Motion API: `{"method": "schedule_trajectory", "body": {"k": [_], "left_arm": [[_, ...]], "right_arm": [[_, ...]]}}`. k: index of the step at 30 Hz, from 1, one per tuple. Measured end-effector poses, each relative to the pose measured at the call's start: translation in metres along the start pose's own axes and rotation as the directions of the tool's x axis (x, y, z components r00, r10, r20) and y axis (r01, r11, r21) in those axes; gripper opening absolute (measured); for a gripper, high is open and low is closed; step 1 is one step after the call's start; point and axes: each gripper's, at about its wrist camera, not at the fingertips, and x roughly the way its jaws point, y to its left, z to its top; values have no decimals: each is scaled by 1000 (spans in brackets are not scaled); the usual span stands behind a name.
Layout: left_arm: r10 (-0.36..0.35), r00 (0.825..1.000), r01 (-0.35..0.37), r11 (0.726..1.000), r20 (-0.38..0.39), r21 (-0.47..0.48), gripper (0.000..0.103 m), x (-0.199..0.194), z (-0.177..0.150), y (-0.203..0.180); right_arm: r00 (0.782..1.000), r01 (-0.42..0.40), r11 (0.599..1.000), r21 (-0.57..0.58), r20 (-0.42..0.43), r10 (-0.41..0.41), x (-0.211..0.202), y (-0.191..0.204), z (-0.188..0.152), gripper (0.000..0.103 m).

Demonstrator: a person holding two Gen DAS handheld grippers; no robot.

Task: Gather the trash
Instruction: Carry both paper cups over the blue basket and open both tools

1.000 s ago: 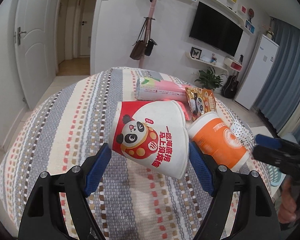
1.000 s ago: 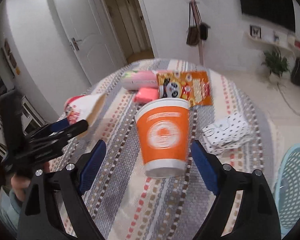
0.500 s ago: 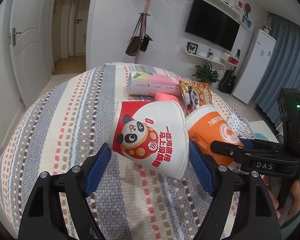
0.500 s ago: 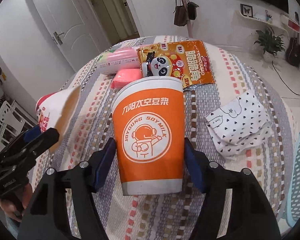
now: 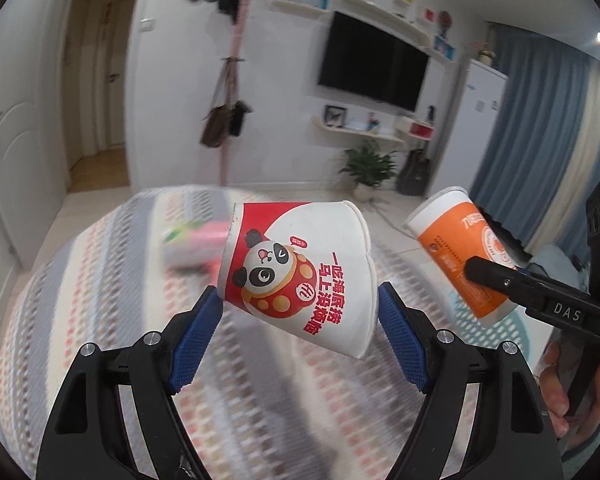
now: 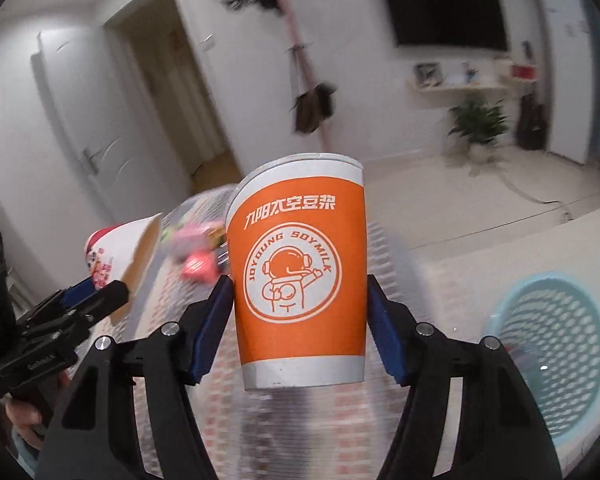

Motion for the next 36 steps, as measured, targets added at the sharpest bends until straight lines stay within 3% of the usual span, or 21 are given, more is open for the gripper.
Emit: {"method": "schedule_trajectory", "body": {"k": [5, 9, 16, 24, 32, 36], "left_arm": [[-85, 996, 86, 995, -11, 45, 76, 26, 17, -52], [-175, 982, 179, 982, -66, 53, 76, 58, 22, -99], [-308, 928, 323, 946, -208, 41, 76, 123, 9, -172], [-308, 878, 368, 924, -365, 104, 76, 184, -31, -242], [-307, 824, 396, 913, -476, 97, 77, 226, -56, -263], [-323, 802, 414, 907, -502, 80, 78, 237, -65, -272]], "right_arm": [[991, 110, 990, 94, 62, -116, -32, -62, 3, 62], [981, 174, 965, 195, 54, -188, -48, -117, -7, 62], [958, 277, 891, 361, -37, -283, -51, -209, -39, 62], [922, 388, 807, 446, -180, -344, -31, -271, -87, 62], [883, 467, 744, 478, -302, -360, -5, -304, -130, 63], [879, 475, 735, 484, -310, -363, -4, -310, -136, 65]]}}
